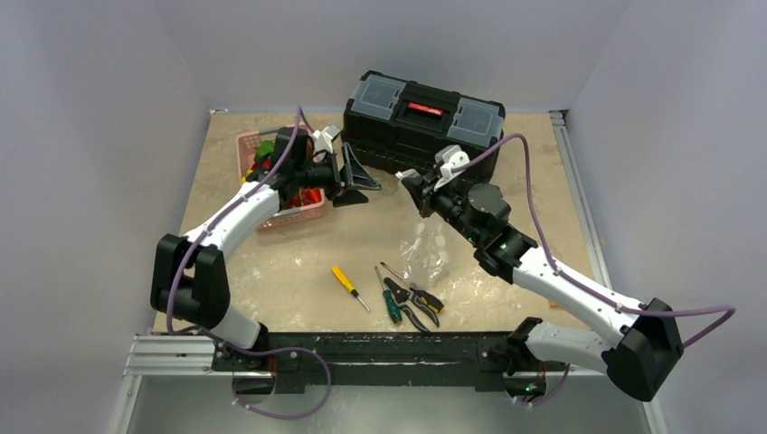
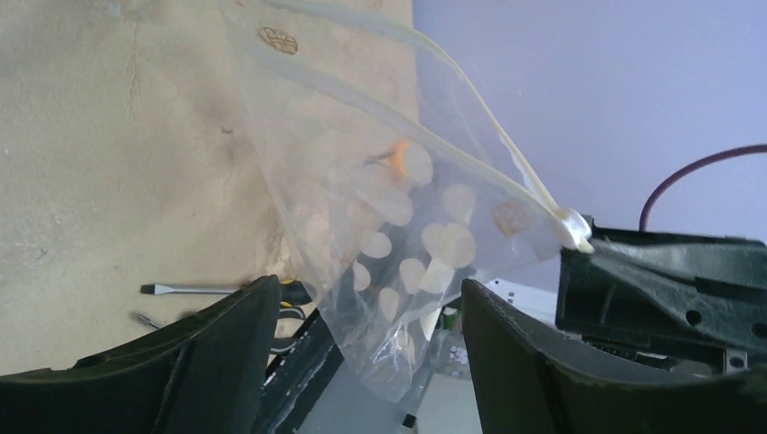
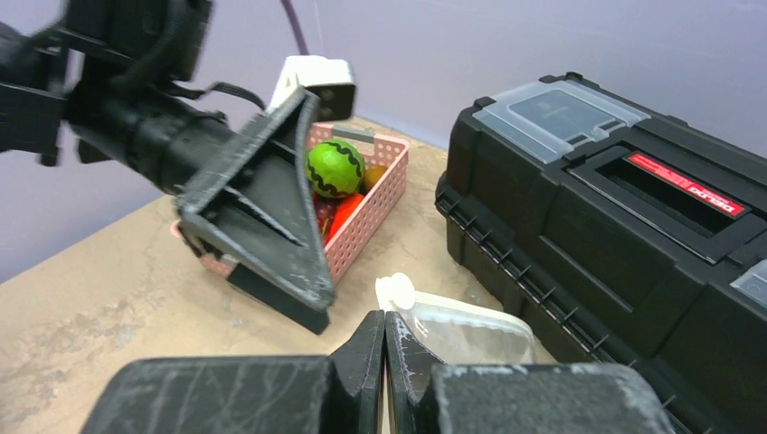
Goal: Place the food in the zip-top bag and seal the zipper
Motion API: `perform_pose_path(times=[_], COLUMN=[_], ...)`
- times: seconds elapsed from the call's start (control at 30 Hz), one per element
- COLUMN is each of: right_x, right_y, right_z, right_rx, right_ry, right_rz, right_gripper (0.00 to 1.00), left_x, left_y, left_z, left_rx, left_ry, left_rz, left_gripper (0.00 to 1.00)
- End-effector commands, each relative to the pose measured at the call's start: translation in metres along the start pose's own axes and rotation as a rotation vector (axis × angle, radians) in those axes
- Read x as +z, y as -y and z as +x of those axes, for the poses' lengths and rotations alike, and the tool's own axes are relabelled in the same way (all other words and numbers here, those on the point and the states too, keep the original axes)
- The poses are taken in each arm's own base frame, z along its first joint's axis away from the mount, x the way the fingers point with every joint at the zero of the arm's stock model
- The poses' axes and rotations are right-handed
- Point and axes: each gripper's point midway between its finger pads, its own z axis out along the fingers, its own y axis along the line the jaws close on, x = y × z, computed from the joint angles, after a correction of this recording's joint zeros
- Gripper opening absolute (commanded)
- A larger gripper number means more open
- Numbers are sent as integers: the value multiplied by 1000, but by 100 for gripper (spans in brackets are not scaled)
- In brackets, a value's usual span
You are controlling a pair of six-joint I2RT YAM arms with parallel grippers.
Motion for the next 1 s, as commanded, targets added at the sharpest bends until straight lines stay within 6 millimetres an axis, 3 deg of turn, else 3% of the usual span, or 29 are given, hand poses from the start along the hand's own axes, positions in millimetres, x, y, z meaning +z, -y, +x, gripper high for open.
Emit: perform_pose_path(times=[0.0, 0.23, 0.4, 0.57, 0.97], right_x=[-6, -7, -6, -11, -22], right_y=[-10, -18, -25, -29, -35], right_z=[-39, -37, -35, -36, -37], right_rx=[-35, -57, -96, -122, -140], right_ry=[105, 110, 113, 111, 120], right_rz=[-25, -61, -85, -98, -132], right_gripper=[0, 0, 0, 0, 0], left_x=[12, 13, 9, 8, 2], left_y=[0, -24, -39, -46, -46], left_z=[0, 16, 35, 36, 10], left_rx=[-196, -689, -927, -1063, -1205], left_ry=[-73, -79, -73, -8, 135], left_rz=[13, -192, -318, -326, -275], left_gripper=[73, 75, 76, 77, 80])
